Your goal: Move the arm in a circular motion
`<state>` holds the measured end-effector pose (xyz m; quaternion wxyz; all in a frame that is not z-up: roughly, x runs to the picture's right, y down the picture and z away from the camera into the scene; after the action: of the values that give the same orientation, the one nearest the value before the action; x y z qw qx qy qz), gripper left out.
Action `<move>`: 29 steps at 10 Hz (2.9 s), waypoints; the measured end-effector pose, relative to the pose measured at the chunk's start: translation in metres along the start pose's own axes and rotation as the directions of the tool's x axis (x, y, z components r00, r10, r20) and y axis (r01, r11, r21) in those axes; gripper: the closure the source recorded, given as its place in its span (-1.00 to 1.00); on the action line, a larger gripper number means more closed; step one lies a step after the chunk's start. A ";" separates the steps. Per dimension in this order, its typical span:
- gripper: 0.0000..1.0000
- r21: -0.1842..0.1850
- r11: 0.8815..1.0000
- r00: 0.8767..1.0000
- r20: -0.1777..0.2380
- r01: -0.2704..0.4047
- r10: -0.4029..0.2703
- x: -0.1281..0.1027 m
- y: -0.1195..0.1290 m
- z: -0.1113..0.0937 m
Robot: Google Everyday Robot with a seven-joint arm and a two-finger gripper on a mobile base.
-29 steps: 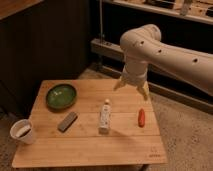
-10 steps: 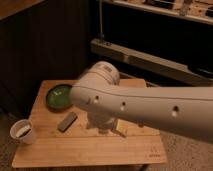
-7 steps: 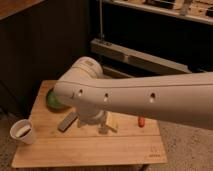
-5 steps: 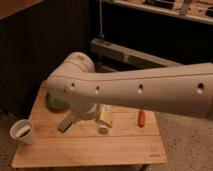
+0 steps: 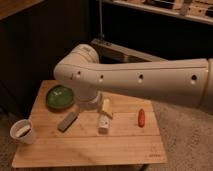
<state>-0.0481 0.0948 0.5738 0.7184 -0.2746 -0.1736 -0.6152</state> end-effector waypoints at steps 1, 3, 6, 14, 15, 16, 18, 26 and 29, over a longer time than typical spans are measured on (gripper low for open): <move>-0.60 0.001 1.000 1.000 0.004 0.007 -0.007 0.001 -0.005 0.000; -0.60 -0.005 1.000 1.000 -0.009 0.024 -0.024 0.014 -0.025 -0.001; -0.60 -0.016 0.999 0.999 -0.025 0.045 -0.045 0.035 -0.069 -0.002; -0.60 -0.009 0.999 0.999 -0.006 -0.032 0.032 0.109 -0.055 0.008; -0.60 0.001 0.999 0.999 -0.005 -0.041 0.041 0.114 -0.051 0.008; -0.60 0.006 0.999 0.999 0.002 -0.052 0.052 0.120 -0.040 0.009; -0.60 0.009 0.997 0.997 -0.006 -0.077 0.077 0.139 -0.011 0.012; -0.60 0.062 0.987 0.989 0.010 -0.146 0.145 0.140 0.063 0.009; -0.60 0.082 0.980 0.983 0.014 -0.182 0.182 0.139 0.094 0.009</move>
<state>0.0701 -0.0009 0.6453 0.7819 -0.2612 -0.1756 -0.5381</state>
